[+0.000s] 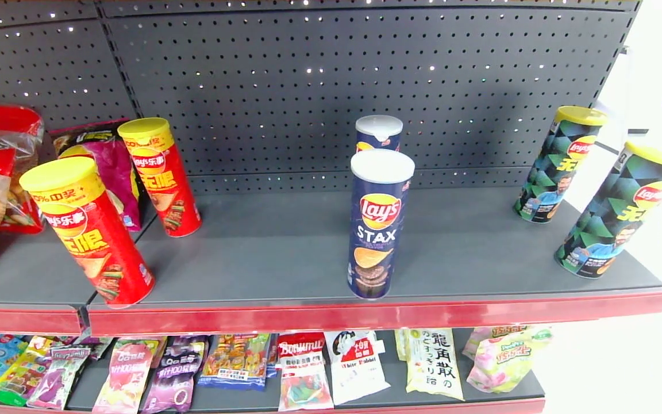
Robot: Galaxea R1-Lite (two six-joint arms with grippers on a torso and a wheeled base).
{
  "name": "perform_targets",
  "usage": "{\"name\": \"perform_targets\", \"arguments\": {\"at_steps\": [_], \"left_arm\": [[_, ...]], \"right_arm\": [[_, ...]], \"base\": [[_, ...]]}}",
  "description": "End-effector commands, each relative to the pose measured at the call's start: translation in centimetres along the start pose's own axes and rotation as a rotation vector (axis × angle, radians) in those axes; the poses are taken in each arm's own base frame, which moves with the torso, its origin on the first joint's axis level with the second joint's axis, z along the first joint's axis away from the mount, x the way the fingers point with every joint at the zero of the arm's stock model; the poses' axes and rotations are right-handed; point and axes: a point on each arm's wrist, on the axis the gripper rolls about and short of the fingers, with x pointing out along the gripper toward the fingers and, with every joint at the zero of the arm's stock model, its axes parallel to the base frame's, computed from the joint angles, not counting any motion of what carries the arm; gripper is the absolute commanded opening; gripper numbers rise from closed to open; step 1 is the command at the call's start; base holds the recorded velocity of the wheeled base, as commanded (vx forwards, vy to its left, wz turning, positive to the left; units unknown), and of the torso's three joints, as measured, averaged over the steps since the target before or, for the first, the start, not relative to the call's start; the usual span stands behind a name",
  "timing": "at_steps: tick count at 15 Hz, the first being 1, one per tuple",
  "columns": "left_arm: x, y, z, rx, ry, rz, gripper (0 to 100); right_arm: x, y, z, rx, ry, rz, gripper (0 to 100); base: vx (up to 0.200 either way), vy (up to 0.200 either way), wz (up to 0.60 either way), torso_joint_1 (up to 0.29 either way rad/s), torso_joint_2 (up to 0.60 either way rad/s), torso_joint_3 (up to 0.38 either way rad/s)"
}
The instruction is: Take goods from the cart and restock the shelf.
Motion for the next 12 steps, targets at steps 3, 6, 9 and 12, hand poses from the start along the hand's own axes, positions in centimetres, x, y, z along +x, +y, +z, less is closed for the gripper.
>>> {"name": "perform_targets", "arguments": {"at_steps": [3,6,9,12], "left_arm": [[0.01,0.0,0.0,0.0,0.001,0.0,100],[0.01,0.0,0.0,0.0,0.001,0.0,100],[0.01,0.0,0.0,-0.001,0.001,0.0,100],[0.01,0.0,0.0,-0.001,0.001,0.0,100]], "right_arm": [[-0.57,0.07,-0.25,0.012,-0.077,0.032,100],[-0.63,0.1,-0.27,0.008,-0.085,0.033,100],[-0.64,0.03,-0.28,0.013,-0.086,0.003,100],[-0.64,0.03,-0.28,0.016,-0.086,0.003,100]], "base": [[0.0,0.0,0.0,0.0,0.0,0.0],[0.0,0.0,0.0,0.0,0.0,0.0],[0.0,0.0,0.0,0.0,0.0,0.0],[0.0,0.0,0.0,0.0,0.0,0.0]]}}
